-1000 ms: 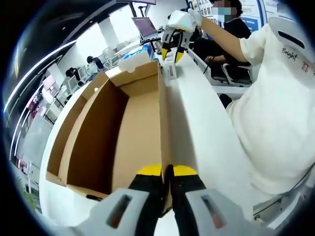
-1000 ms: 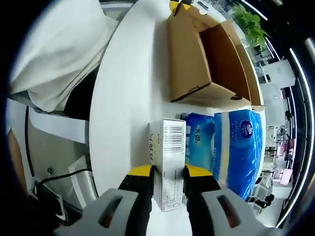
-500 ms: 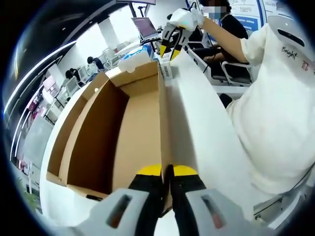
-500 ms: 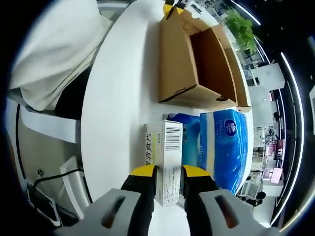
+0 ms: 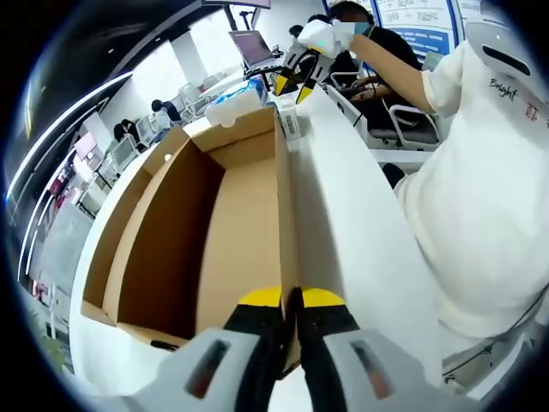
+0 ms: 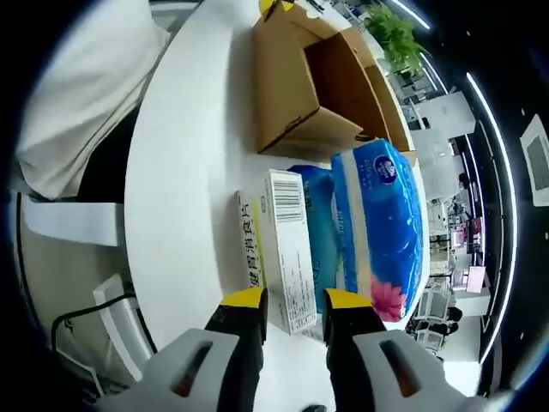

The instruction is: Operate the shoe box by opening the lid, removing the specified soft item, and placing it in the target area until the item is outside and the box remains undamaged.

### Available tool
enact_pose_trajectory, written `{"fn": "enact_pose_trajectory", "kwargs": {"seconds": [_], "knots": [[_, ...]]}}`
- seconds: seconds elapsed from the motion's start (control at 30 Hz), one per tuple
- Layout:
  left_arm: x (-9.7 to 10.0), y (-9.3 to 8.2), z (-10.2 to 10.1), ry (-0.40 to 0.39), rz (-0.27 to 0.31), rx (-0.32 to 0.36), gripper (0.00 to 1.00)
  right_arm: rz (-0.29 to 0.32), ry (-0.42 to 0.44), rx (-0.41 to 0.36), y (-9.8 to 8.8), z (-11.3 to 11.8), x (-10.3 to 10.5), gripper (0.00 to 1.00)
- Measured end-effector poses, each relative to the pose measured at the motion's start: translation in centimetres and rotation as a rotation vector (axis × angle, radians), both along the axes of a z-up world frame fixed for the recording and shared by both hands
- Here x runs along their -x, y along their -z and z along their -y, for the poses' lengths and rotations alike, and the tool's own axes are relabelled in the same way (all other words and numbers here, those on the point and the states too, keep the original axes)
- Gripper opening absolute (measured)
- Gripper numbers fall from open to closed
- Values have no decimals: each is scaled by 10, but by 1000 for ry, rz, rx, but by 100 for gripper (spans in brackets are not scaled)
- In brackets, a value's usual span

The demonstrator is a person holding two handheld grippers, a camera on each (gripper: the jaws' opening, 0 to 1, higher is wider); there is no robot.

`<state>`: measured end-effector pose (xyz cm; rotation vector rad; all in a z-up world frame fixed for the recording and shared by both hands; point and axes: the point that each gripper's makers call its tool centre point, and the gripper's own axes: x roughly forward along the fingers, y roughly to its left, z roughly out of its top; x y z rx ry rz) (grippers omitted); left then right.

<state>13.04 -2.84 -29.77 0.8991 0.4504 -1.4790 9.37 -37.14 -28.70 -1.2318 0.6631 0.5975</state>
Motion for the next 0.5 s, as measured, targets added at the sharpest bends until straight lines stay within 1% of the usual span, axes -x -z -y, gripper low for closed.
{"fn": "enact_pose_trajectory", "kwargs": {"seconds": [0.03,0.07,0.1,0.13,0.17,0.2,0.23,0.27,0.3,0.33,0.37,0.4,0.43,0.47,0.5], "knots": [[0,0,0,-2,0,0,4,20,5,-22,-4,-2,1,27],[0,0,0,-2,2,2,4,67,27,-59,-12,-1,0,28],[1,0,0,-2,3,2,4,99,50,-93,-17,-1,-1,29],[1,0,0,-3,2,1,4,121,71,-157,-21,-4,0,29],[2,0,0,-7,-8,-6,4,134,79,-242,-24,-9,3,31],[2,1,1,-8,-12,-13,4,142,86,-311,-27,-14,5,34],[2,1,1,-9,-20,-19,4,132,110,-436,-29,-22,9,34],[2,1,1,-8,-27,-19,3,120,123,-493,-31,-26,11,34],[2,1,0,-6,-28,-18,3,128,104,-558,-37,-33,14,35],[2,1,0,-5,-30,-17,3,164,100,-602,-45,-34,12,35],[2,1,0,-6,-30,-17,3,197,130,-682,-54,-34,11,35],[3,1,0,-8,-30,-17,3,202,129,-736,-60,-37,12,27],[4,1,0,-9,-27,-16,4,269,150,-811,-74,-35,8,19],[4,1,0,-11,-25,-15,4,330,153,-857,-86,-34,6,17],[4,1,0,-13,-24,-13,4,366,149,-927,-95,-37,5,18]]}}
